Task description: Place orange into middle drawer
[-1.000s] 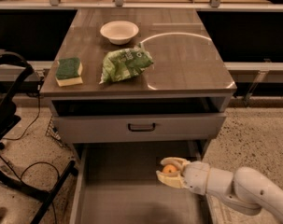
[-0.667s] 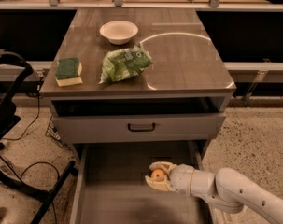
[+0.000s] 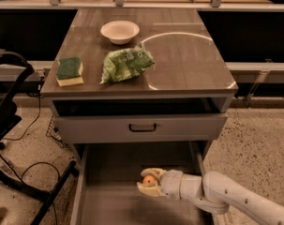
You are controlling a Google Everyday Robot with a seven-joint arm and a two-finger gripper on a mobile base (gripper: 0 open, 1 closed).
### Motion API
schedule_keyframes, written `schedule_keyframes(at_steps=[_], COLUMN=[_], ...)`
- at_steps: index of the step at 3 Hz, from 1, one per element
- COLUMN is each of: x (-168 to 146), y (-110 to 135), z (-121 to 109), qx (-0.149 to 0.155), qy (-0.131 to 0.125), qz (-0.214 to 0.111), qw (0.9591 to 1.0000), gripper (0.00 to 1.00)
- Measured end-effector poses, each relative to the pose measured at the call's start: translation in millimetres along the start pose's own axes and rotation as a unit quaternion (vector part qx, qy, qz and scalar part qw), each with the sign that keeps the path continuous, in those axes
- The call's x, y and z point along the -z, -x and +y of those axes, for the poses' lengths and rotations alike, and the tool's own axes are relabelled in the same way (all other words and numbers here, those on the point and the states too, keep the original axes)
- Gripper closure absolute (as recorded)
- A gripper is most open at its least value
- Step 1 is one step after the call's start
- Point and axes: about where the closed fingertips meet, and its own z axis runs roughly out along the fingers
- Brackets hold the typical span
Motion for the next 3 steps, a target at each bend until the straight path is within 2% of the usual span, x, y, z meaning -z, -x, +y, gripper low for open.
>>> schedule_keyframes(at_steps=[1,3], x=[-64,-132], y=[-43,-73], z=[11,31], qx=[-0.016,-0.014], qy=[0.051,0.100], qz=[0.010,0.007], qw=[0.9985,0.9949], gripper=[1.00,1.00])
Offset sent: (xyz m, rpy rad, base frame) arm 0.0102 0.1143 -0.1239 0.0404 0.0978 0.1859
